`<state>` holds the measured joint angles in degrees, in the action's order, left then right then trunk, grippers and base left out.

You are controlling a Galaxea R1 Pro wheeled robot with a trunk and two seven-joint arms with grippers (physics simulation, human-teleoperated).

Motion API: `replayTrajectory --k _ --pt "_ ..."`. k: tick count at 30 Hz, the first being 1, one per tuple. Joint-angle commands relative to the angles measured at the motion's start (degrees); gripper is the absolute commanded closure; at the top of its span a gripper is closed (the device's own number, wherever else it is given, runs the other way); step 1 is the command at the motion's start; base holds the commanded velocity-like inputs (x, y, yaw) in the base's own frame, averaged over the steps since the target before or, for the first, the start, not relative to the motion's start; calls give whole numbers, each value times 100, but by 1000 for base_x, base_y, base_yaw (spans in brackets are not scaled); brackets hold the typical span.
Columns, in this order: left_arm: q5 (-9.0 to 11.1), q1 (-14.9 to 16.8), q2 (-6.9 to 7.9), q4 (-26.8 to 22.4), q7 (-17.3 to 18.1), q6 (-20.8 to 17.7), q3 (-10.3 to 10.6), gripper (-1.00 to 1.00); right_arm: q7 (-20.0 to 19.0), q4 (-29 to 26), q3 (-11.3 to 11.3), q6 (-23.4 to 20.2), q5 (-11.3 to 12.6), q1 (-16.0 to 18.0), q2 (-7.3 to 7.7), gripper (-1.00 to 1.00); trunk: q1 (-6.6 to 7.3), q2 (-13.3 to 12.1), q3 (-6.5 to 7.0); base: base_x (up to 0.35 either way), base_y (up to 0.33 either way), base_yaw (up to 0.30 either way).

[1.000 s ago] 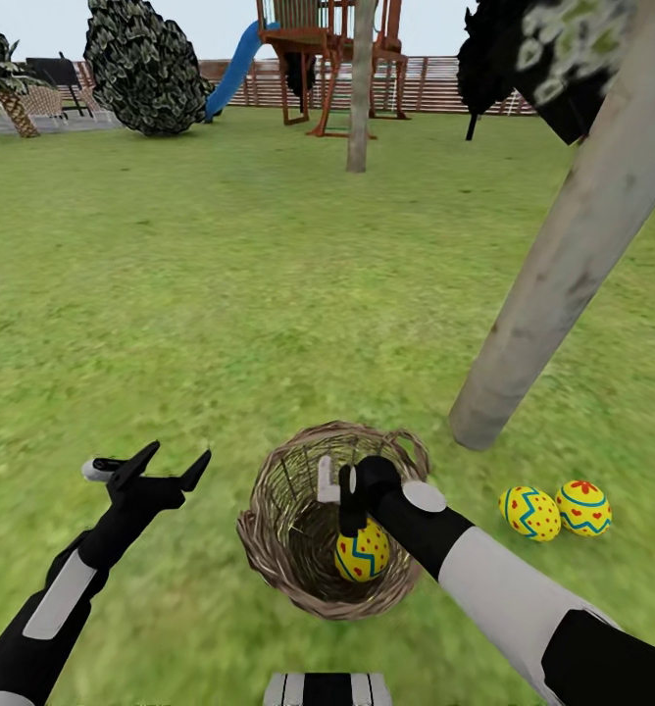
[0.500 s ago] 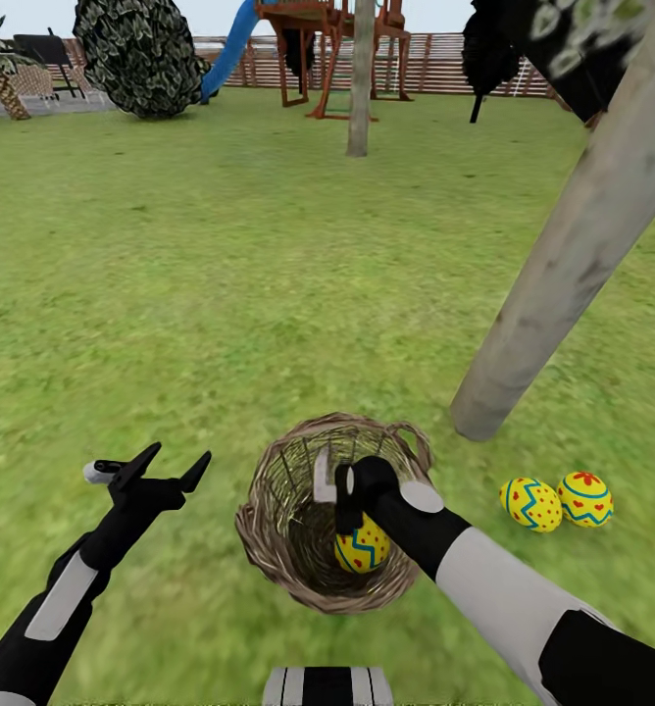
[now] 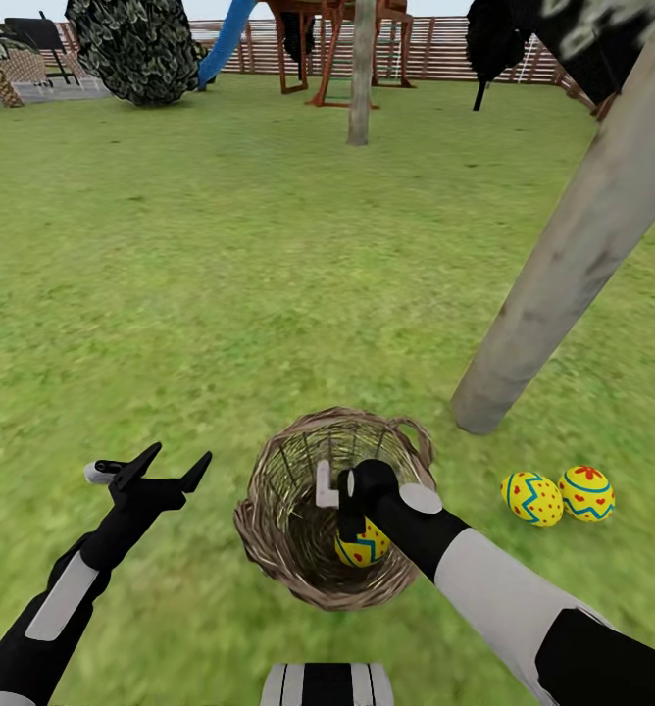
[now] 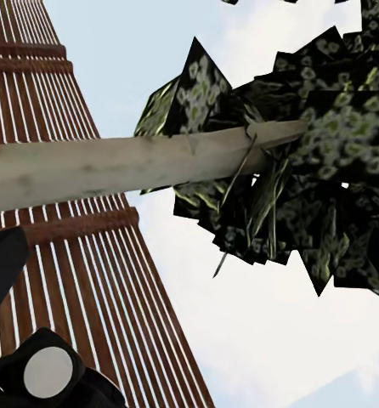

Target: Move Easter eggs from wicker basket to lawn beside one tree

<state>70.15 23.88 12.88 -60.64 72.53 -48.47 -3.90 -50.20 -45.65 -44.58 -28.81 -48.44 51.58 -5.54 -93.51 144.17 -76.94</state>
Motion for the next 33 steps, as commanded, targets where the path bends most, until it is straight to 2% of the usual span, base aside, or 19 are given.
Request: replayTrajectory --k 1,10,12,14,18,22,26,33 --pt "25 2 -1 -1 2 -49 4 -100 -34 -7 -8 -23 -40 3 0 -100 1 2 -4 0 0 0" --pt "25 3 -4 -1 -2 -49 4 -100 -71 35 3 -35 -34 2 0 -100 -22 14 -204 0 0 0" --pt "25 2 -5 -1 -2 -49 4 -100 -184 111 7 -36 -41 1 0 -100 -22 14 -204 0 0 0" --pt "42 -64 54 -18 -8 16 -21 -100 -123 175 -58 29 -108 67 13 -100 -22 14 -204 0 0 0" --pt "42 -85 34 -18 -10 67 -12 -100 -77 198 -186 137 -183 119 10 -100 -22 14 -204 0 0 0" --pt "34 -85 13 -18 -19 116 -31 -100 -78 268 -209 181 -279 73 -32 -100 -27 16 -248 0 0 0" --pt "34 -85 5 -25 -19 118 -31 -100 -70 267 -209 174 -408 72 -42 -100 -38 22 -337 0 0 0" --pt "34 -85 6 -45 -19 118 -31 -100 -69 275 -209 174 -412 72 -39 -100 -56 31 -492 0 0 0"
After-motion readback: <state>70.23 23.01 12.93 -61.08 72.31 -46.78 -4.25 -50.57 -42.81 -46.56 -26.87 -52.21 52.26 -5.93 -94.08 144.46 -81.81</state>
